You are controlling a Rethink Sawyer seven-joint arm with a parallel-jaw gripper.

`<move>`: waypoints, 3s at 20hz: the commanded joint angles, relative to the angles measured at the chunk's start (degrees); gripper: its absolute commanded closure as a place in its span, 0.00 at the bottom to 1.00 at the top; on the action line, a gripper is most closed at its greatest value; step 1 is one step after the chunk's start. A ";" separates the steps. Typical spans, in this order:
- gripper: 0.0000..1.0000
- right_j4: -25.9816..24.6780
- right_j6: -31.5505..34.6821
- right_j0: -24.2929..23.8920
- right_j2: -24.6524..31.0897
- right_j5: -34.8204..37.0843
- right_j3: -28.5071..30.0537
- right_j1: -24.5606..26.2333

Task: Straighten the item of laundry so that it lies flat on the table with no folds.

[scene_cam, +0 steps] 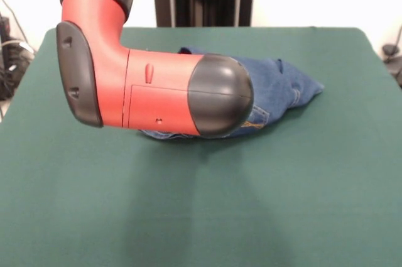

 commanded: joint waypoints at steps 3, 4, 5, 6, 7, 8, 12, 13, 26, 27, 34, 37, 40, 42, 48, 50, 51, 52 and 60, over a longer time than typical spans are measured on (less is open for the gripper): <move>1.00 3.38 -3.04 1.12 2.33 -12.43 11.62 -4.28; 1.00 3.75 -3.19 0.98 2.34 -13.56 13.12 -5.59; 1.00 4.08 -3.16 0.16 1.79 -15.67 16.77 -7.56; 1.00 4.35 -3.12 0.01 1.73 -16.37 18.22 -8.70; 1.00 4.64 -2.75 -0.61 1.10 -18.61 22.59 -11.27; 1.00 4.63 -2.62 -0.47 1.10 -18.94 23.14 -11.79; 1.00 3.97 -2.61 0.26 0.81 -20.63 25.79 -14.62; 1.00 3.94 -2.77 0.27 0.81 -21.32 26.93 -15.73; 1.00 4.88 -4.13 0.90 0.66 -17.64 36.23 -27.62; 1.00 4.96 -4.07 1.10 0.69 -17.06 36.64 -28.46; 1.00 5.97 -3.97 3.35 1.06 -14.38 40.56 -35.72; 1.00 5.50 -4.83 4.59 0.83 -12.45 41.55 -38.73; 1.00 3.79 -5.22 6.70 0.10 -10.70 42.13 -41.60; 1.00 3.59 -4.86 7.82 0.03 -10.09 42.64 -43.18; 1.00 4.04 -2.95 10.63 0.02 -9.08 42.76 -45.73; 1.00 4.15 -1.99 11.36 -0.06 -9.52 42.55 -45.59; 1.00 4.22 -1.53 11.70 -0.10 -9.77 42.34 -45.40; 1.00 4.02 -1.12 12.01 -0.05 -10.18 41.60 -44.41; 1.00 6.59 3.26 12.54 0.77 -21.46 41.01 -44.25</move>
